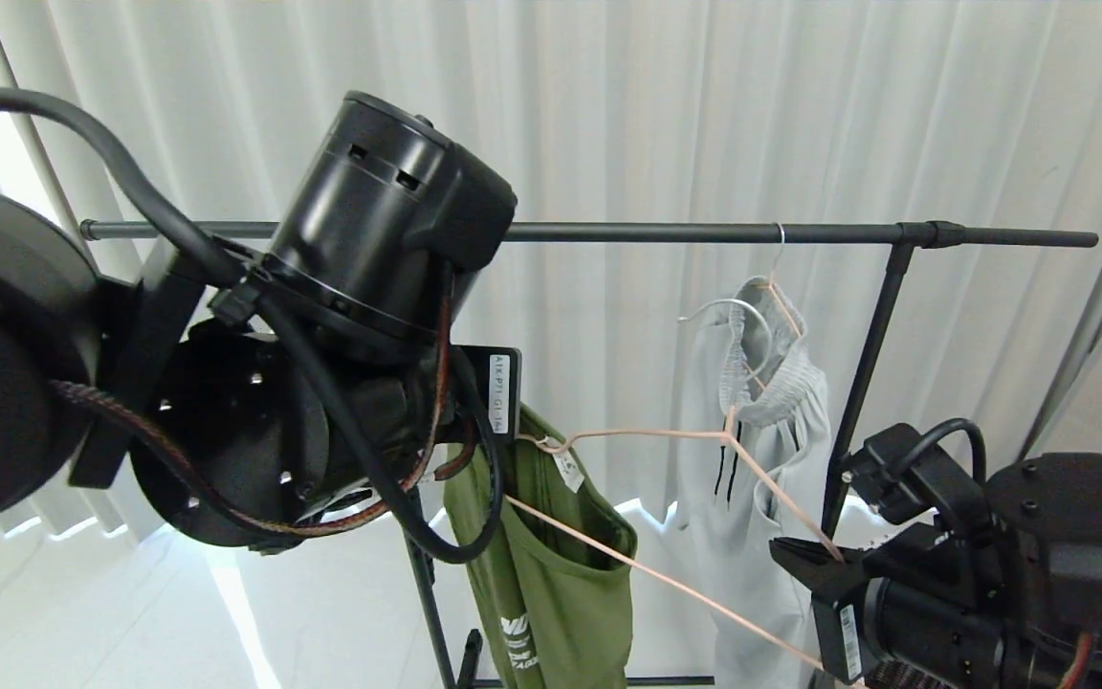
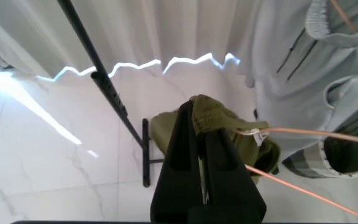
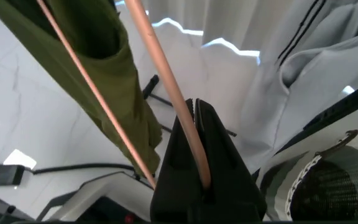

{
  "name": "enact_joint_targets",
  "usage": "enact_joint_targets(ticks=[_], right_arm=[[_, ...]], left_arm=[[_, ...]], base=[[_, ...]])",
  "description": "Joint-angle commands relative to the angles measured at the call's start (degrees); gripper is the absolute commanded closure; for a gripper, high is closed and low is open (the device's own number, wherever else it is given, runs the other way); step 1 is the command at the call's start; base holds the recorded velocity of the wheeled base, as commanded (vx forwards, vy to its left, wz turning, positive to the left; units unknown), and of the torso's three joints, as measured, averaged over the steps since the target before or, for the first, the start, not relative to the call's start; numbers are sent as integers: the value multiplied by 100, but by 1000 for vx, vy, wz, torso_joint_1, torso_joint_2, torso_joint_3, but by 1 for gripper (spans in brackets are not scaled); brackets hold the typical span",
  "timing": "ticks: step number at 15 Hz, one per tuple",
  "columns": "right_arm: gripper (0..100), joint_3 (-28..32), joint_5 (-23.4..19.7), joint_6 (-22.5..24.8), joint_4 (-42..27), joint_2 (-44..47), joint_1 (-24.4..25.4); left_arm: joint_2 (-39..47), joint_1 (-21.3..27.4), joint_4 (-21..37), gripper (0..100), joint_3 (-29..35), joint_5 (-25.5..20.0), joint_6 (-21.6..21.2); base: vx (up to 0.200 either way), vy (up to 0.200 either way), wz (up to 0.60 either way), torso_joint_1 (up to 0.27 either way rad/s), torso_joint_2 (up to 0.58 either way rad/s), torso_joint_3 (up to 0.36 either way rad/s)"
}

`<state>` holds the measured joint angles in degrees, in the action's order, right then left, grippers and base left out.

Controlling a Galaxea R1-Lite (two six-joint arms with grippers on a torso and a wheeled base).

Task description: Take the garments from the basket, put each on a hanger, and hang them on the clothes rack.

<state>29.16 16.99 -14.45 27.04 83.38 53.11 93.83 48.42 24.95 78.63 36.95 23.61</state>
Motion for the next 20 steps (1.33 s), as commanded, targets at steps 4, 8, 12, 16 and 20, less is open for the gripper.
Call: enact_joint_targets(ticks=[4,8,12,16,20], right_arm=[[100,20,23,3,3,-173,-73],[100,318,32,-6,73,134,-29],[100,512,41,-217,337,503,419],[100,564,32,-340,337,644,428],[100,740,-29,-524,399,864,489]], left_arm=[[329,9,1,100,82,111,179],[320,361,1,100,118,111,407],[329,660,1,100,285,111,697],[294,932,1,100,337,111,908],[267,1337,1,100,610,76,1233]], base=[[0,0,0,0,0,0],[0,0,0,0,0,0],[0,0,0,0,0,0],[0,0,0,0,0,0],[0,0,0,0,0,0]])
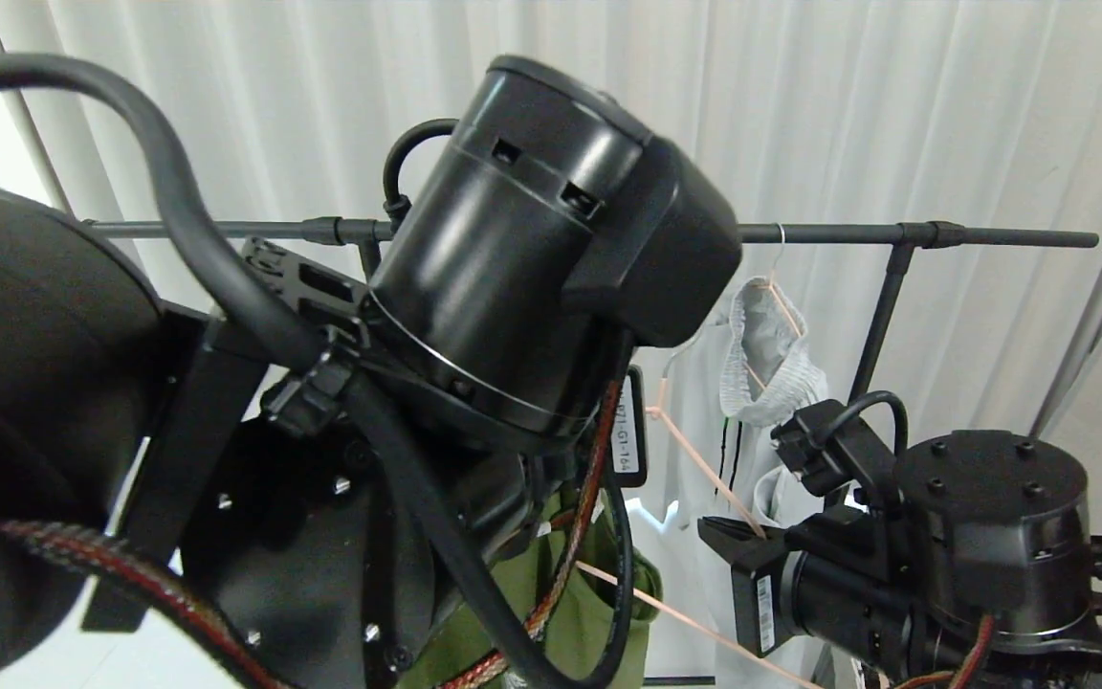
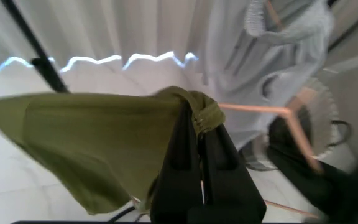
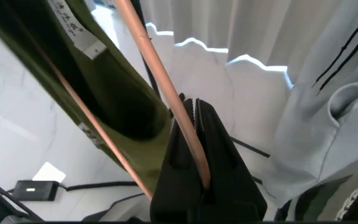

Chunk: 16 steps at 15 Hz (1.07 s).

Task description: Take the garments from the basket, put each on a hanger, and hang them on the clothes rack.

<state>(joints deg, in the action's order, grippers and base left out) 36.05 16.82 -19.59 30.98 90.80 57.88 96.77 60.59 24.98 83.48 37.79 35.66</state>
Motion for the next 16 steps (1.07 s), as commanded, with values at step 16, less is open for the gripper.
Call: enact_joint_targets(ticks=[16], right_arm=[[100,1027,-144,-713,233,421,57]], left_arm=[[-1125,243,7,100,-877,-474,-657]], base=[[0,0,0,0,0,0]])
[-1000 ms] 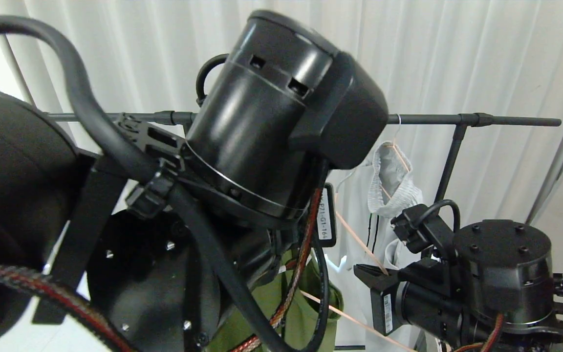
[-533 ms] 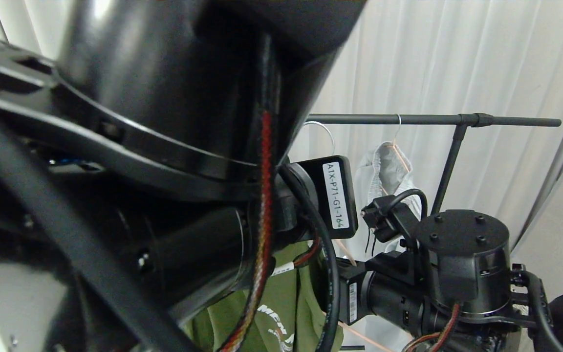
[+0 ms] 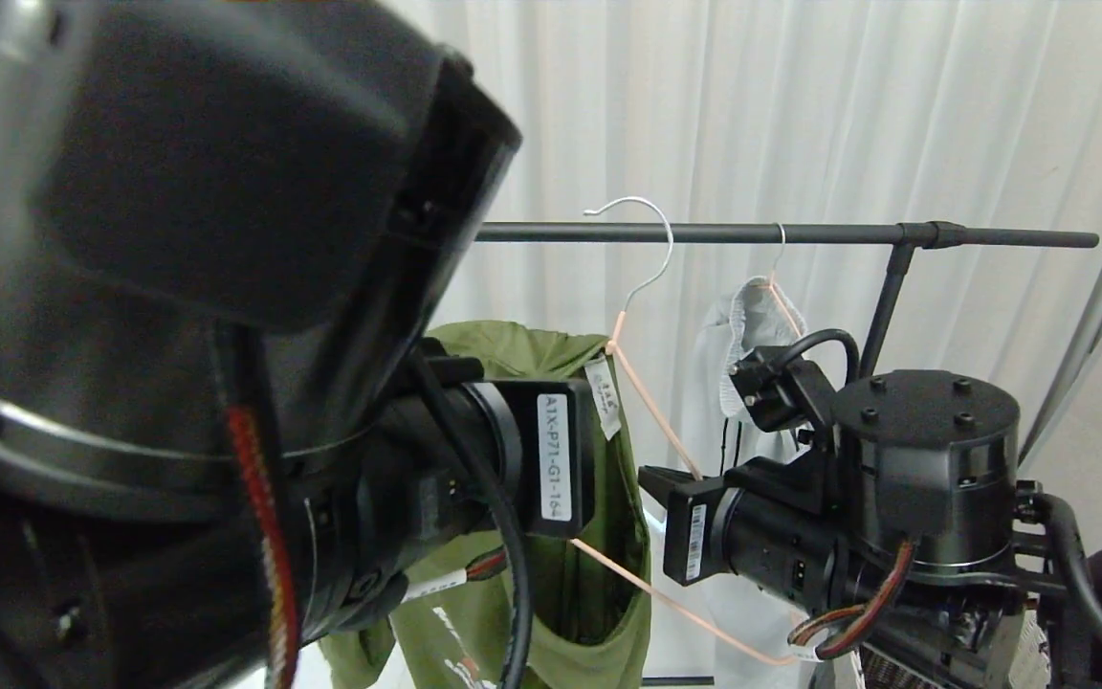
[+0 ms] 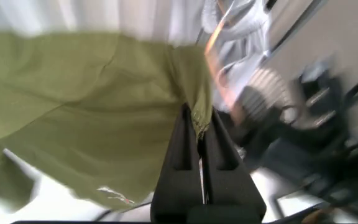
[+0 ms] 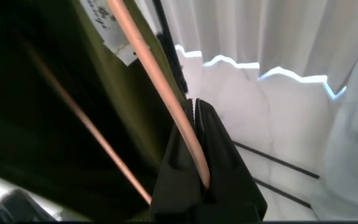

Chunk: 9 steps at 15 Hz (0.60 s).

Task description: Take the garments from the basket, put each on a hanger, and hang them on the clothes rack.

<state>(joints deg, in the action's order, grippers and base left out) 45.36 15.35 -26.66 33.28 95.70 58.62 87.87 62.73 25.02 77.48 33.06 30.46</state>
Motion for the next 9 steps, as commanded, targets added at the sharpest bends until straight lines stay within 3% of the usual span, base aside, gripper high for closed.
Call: enact_joint_targets(ticks=[1,9], right_arm=[[100,122,3,-6,3,-77,-18],[100,105,126,337,12,-622,132]], left_arm=[[-288,64,-5,100,-409,7,-278],[-288,72,-41,100,-770,43,-638]], base=[[0,0,0,0,0,0],[0,0,0,0,0,0]])
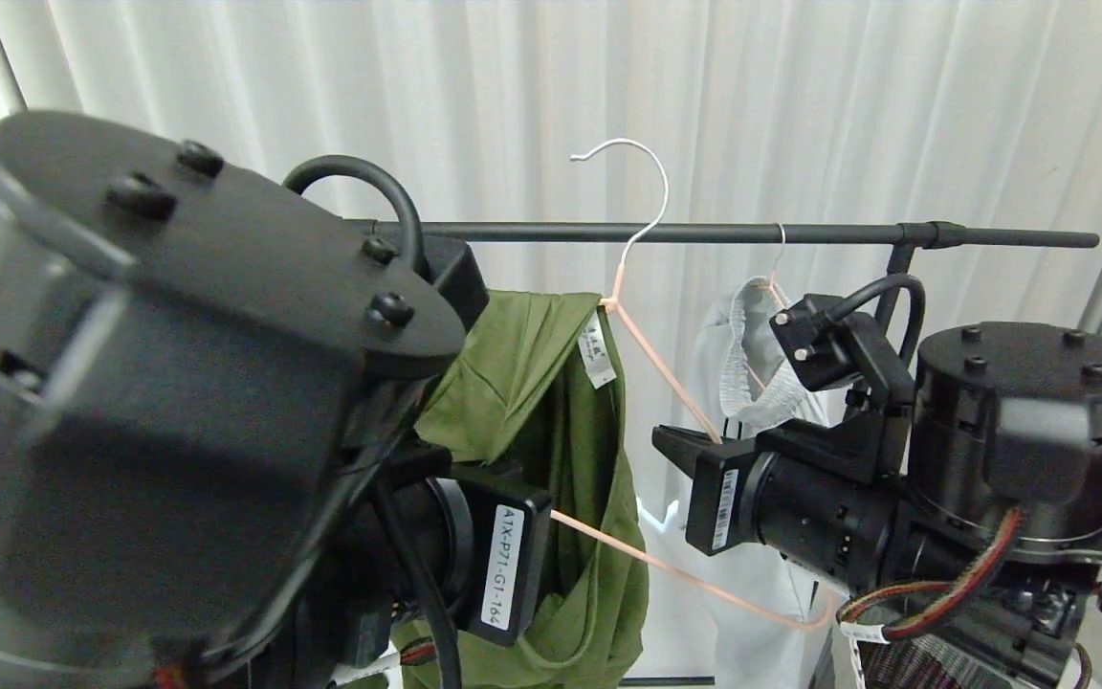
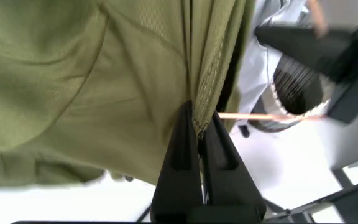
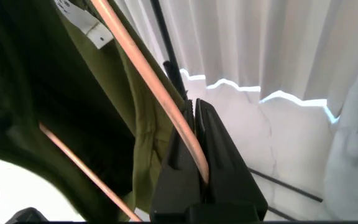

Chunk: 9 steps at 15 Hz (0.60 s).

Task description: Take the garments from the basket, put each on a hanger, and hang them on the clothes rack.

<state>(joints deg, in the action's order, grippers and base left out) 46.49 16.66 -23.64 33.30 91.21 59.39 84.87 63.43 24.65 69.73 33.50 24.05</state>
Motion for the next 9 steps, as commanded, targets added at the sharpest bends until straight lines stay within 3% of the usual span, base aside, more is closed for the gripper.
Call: enact_joint_targets(ticks=[1,3,4,9], right_arm=[[100,-18,12,131,27,-226,116],[100,-53,144,307,80,-244,204],[100,-106,144,360,141,-253,204],[100,-246,162,931,431,-411,204]], left_arm=[[12,-6,-66,100,14,-1,3],[-67,126,-329,100,32,-1,3],[-129,170,-347,0,32,-1,3],[-313,381,-479,0,-12,-1,12]], base=[[0,0,0,0,0,0],[0,0,0,0,0,0],[0,0,0,0,0,0],[0,0,0,0,0,0]])
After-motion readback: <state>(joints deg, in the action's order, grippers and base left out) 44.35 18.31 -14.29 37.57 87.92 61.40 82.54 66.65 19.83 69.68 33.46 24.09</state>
